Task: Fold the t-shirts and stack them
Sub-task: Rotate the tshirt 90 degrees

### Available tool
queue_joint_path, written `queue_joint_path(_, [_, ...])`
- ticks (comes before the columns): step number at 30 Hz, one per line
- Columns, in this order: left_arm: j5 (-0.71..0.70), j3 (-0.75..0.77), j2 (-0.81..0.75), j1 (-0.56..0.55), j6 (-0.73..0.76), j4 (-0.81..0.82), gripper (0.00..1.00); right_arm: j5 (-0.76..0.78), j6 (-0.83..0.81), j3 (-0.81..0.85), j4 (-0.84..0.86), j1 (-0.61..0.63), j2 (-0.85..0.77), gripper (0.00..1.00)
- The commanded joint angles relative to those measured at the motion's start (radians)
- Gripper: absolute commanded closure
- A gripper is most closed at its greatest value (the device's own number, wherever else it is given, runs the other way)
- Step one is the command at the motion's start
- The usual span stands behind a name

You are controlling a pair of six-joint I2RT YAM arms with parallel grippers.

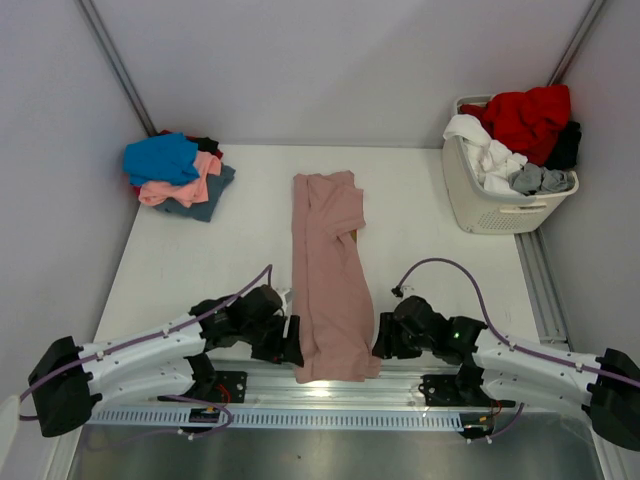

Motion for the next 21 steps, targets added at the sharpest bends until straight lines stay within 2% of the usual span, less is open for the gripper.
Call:
queue_joint_path(1, [-0.203,0.188,0.024,0.006,0.062,-0.043,0.30,0.150,-0.112,0.099,-0.067,-0.014,0.066,0.45])
queue_joint_path(3, [-0.257,0.303,0.069,0.035,0.085,-0.080,0.32,0.167,-0.187,0.184,-0.052,-0.063,0.119,0.49])
queue_joint_path(5, [-0.311,0.382,0.098,0.078,0.105,-0.076,0.39,0.162,-0.227,0.227,-0.030,-0.103,0.146,0.52])
queue_joint_path(9, [-0.311,0.400,0.150,0.171,0.192,0.030,0.48,0.110,-0.297,0.270,0.155,-0.201,0.231,0.59])
queue_joint_path(11, [-0.252,0.404,0.213,0.272,0.191,0.091,0.57,0.069,-0.315,0.276,0.224,-0.273,0.299,0.65])
queue_joint_path(12, [-0.244,0.412,0.295,0.299,0.177,0.100,0.62,0.023,-0.318,0.291,0.287,-0.296,0.383,0.71])
queue_joint_path(13, [-0.242,0.436,0.340,0.320,0.176,0.105,0.71,-0.012,-0.320,0.299,0.321,-0.324,0.429,0.75])
queue_joint_path(15, [-0.248,0.484,0.467,0.346,0.182,0.099,0.80,-0.051,-0.332,0.320,0.393,-0.335,0.524,0.85])
queue_joint_path(16, [-0.250,0.522,0.507,0.349,0.182,0.091,0.93,-0.065,-0.337,0.359,0.403,-0.336,0.614,0.87])
queue_joint_path(19, [-0.228,0.626,0.666,0.352,0.197,0.056,0.99,-0.105,-0.352,0.423,0.462,-0.335,0.751,0.91])
queue_joint_path(21, [-0.190,0.667,0.719,0.354,0.195,0.056,1.00,-0.117,-0.363,0.481,0.482,-0.335,0.794,0.92])
